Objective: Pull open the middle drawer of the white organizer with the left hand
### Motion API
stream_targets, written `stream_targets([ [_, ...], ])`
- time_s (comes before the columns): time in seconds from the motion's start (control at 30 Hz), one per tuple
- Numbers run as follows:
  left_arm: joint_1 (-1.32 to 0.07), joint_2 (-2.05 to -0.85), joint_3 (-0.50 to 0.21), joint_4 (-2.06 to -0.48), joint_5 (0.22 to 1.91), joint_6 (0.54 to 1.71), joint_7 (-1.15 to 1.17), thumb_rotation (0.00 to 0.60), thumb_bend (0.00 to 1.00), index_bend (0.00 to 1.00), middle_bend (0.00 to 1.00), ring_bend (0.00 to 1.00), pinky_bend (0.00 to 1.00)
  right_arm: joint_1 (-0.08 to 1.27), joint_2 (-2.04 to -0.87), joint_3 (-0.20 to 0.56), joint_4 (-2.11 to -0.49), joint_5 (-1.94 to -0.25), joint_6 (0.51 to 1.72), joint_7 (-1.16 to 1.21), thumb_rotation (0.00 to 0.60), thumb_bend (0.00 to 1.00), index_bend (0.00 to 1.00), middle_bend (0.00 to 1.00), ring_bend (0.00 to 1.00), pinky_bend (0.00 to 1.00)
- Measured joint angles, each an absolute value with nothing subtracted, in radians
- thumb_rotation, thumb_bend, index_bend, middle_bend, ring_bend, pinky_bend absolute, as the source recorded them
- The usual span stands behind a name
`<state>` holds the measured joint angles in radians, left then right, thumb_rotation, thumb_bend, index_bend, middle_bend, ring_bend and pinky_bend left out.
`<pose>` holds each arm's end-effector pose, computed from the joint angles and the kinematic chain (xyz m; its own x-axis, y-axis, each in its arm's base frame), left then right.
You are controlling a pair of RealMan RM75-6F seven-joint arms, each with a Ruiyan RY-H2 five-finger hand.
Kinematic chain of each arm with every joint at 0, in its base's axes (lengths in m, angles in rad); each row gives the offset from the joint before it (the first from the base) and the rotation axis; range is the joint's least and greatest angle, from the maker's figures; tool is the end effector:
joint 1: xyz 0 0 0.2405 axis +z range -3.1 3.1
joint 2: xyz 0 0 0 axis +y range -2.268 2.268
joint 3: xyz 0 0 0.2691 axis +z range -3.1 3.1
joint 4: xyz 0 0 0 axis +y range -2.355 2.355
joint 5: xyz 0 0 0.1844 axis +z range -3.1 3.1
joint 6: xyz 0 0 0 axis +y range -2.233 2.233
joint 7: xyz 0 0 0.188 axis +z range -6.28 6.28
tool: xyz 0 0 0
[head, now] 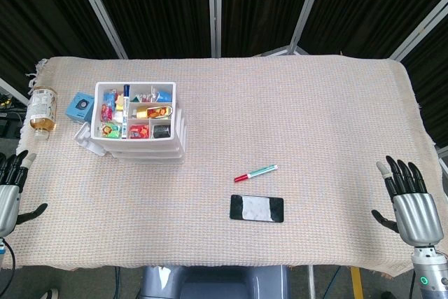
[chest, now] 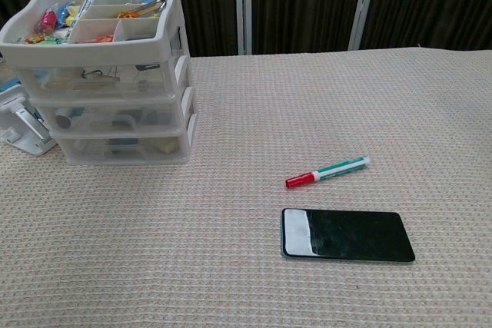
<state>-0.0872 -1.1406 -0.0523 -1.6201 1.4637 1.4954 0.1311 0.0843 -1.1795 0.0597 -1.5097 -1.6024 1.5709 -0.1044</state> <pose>-0.3144 0.2248 0.1850 0.4834 -0.0060 0.8754 0.8752 0.0242 -0.4832 -0.3018 -0.2248 0.1854 0.5206 0.1064 0.8472 -0.8431 -0.0928 0.5297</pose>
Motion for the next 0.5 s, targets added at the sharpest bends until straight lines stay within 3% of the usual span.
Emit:
stream_targets([
  [0.5,-0.088,-1.139,-0.049,-1.632,1.472,1.495,0.135,0.6,0.09,0.0,0.0,0.0,0.0,0.084,-1.172,0.057,-1.532,-1.594,1.556,-0.096,0.6,0.02,0.0,0.0,0.0,0.0],
])
